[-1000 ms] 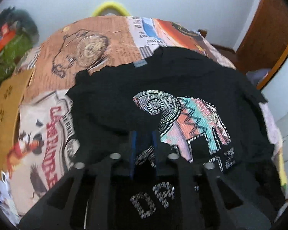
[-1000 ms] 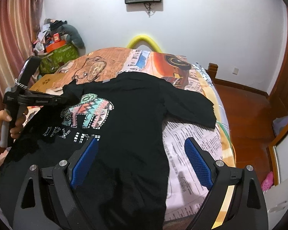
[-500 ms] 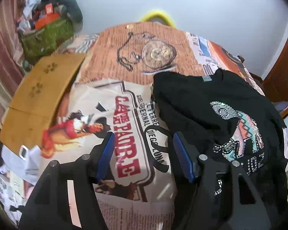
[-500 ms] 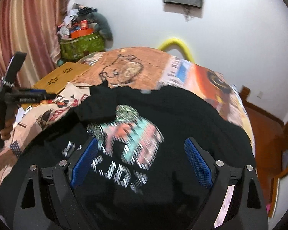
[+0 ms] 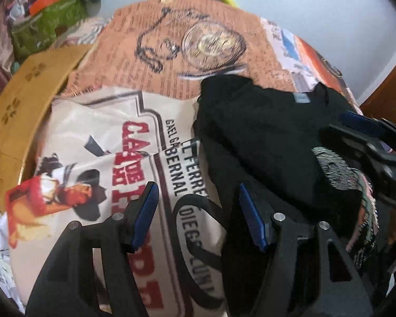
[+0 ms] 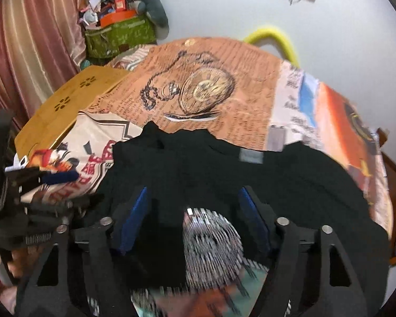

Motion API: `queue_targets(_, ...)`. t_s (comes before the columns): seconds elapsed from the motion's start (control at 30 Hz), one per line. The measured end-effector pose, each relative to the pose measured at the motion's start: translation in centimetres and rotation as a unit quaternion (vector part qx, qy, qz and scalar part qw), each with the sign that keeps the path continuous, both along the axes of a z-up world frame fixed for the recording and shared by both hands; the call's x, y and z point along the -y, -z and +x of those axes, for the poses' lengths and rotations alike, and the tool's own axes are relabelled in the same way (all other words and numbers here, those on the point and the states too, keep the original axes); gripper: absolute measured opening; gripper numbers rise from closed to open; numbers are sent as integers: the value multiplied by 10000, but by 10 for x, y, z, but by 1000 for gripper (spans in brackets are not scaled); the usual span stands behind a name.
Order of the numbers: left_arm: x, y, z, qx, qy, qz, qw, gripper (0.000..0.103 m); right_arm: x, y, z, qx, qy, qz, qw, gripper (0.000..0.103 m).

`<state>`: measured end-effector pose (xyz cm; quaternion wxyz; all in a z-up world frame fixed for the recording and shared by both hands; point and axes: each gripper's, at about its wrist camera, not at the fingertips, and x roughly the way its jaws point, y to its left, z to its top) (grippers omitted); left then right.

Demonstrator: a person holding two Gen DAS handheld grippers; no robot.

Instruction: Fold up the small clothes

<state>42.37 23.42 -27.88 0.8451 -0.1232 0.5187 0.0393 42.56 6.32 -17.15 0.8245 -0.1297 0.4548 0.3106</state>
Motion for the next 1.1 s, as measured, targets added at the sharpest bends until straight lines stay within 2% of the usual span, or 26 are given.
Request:
queue_targets(0.17, -6, 19, 2, -194, 8, -60, 9998, 63, -28, 29, 27, -636, 19, -57, 9980, 48)
queue_targets(0.23, -8, 21, 0, -182, 21, -38, 9998, 63, -35, 36, 31, -745, 28, -3, 9972, 41)
queue_targets(0.3, -9, 22, -1, -196, 14, 19, 9998, 63, -39, 42, 32, -873, -41, 67, 9962, 21)
queue_targets(0.33, -9, 23, -2, -199, 13, 39, 9998, 63, -42, 46, 29, -919, -98, 64, 9957, 18)
queue_targets(0.4, -8, 23, -3, -177, 15, 136, 9997, 63, -45, 46, 23, -681, -190, -33, 9975, 8)
queue_targets(0.53, -7, 23, -4, -156, 0, 296, 9994, 64, -31, 32, 11, -449, -261, 173, 9985, 6)
queue_targets(0.7, -6, 24, -3, -178, -64, 482, 9987, 66, 6, 9, 14, -94, 70, 316, 9994, 5)
queue_targets(0.8, -6, 26, -4, -241, -122, 693, 9972, 67, 29, 10, 19, -68, 290, 205, 9993, 5)
queue_targets(0.9, -11, 26, -6, -246, -215, 580, 9978, 67, 46, 16, 24, -137, 430, 83, 9989, 5)
queue_targets(0.97, -11, 25, -6, -262, -227, 655, 9972, 67, 55, 17, 20, -130, 449, 43, 9989, 5)
queue_targets(1.1, -9, 5, -14, -119, -201, 800, 9965, 66, 70, 8, 8, 36, 439, 153, 9989, 6)
